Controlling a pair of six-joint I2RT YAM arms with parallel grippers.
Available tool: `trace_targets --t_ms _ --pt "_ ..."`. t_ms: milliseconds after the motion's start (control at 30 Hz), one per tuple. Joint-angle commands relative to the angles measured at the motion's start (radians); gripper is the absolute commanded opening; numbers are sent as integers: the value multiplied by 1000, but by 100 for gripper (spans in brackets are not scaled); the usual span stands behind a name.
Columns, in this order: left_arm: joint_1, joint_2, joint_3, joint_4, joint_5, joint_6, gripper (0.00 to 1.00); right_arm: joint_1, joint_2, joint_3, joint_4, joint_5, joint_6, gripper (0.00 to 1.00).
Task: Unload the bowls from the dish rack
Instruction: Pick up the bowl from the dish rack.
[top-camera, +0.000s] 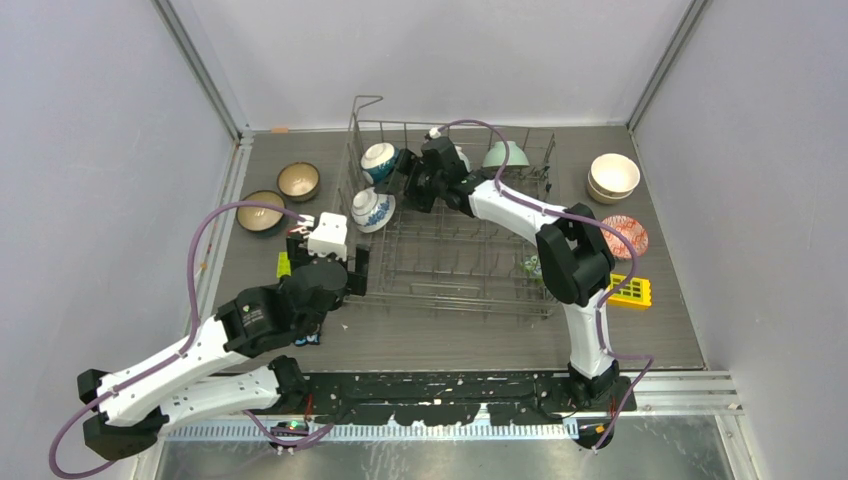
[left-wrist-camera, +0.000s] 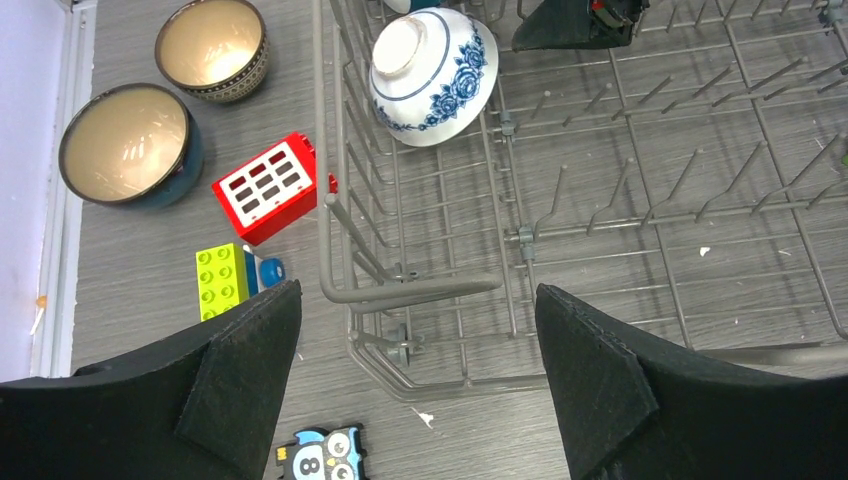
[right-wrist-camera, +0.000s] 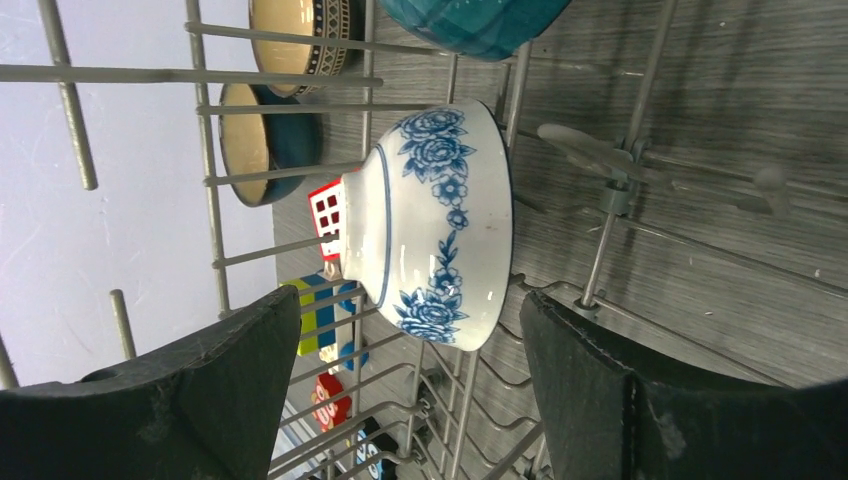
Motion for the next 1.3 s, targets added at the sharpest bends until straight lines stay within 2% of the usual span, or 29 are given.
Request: trace_targets --t_ms 0,133,400,667,900,1267 --pt "6 3 0 28 -8 -10 88 1 -12 -17 34 -2 1 85" --pt "5 10 -1 34 0 -12 87 1 -1 -28 41 -16 6 86" --pt "6 11 -3 19 12 -42 87 1 22 -68 195 -92 79 85" --pt "5 -6 -6 14 4 -47 86 1 30 -111 279 -91 132 83" --pt "6 1 -13 21 2 -46 86 -5 35 -161 398 -107 184 79" --pt "7 20 -4 27 1 -43 86 -15 47 -218 565 -134 237 66"
